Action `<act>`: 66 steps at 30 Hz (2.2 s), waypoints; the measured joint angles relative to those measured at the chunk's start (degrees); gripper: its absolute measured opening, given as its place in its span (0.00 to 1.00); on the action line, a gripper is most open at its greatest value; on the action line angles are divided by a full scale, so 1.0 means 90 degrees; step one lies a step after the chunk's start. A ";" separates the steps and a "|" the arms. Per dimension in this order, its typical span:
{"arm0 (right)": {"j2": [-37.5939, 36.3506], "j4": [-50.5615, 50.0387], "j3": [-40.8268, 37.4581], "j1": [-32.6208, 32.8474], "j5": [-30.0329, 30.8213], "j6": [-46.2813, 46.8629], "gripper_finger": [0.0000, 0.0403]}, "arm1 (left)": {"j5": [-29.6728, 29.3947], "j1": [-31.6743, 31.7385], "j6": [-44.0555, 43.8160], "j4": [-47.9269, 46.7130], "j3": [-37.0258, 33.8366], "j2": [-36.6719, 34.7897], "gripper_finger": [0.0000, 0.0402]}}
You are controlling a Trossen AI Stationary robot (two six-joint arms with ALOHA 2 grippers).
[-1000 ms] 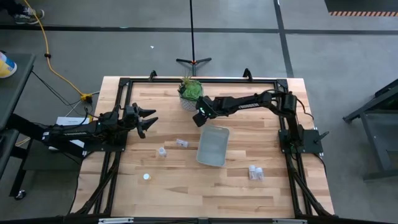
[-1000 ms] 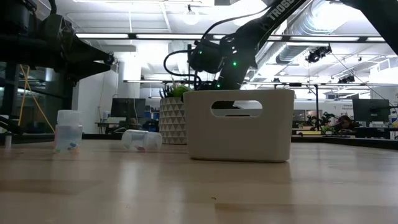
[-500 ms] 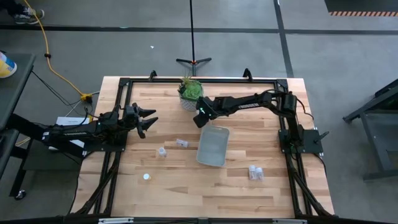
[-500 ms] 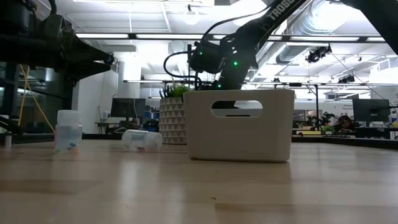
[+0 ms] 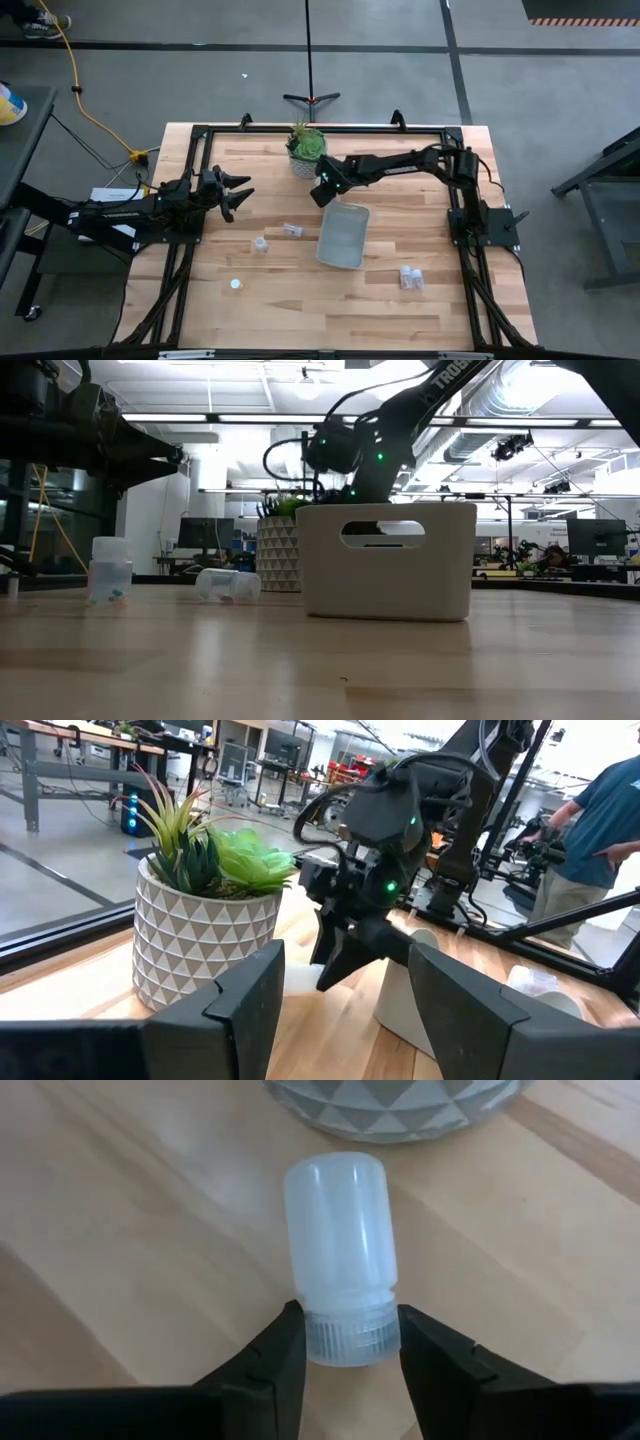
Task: Pick and place pill bottles into a basket
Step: Put the white medicine bottle into the white bin
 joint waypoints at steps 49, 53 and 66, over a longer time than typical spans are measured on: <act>-0.1055 -0.2374 -0.0010 0.1948 0.0690 -0.1932 0.33 | -0.0002 0.0001 0.0000 0.0001 0.0002 0.0001 0.62; -0.0803 -0.2260 -0.0010 0.1905 0.0620 -0.2031 0.33 | -0.0004 0.0000 0.0000 0.0001 0.0002 0.0001 0.62; -0.0636 -0.2109 -0.0010 0.1911 0.0603 -0.1940 0.40 | -0.0002 0.0001 0.0000 0.0001 0.0002 0.0001 0.62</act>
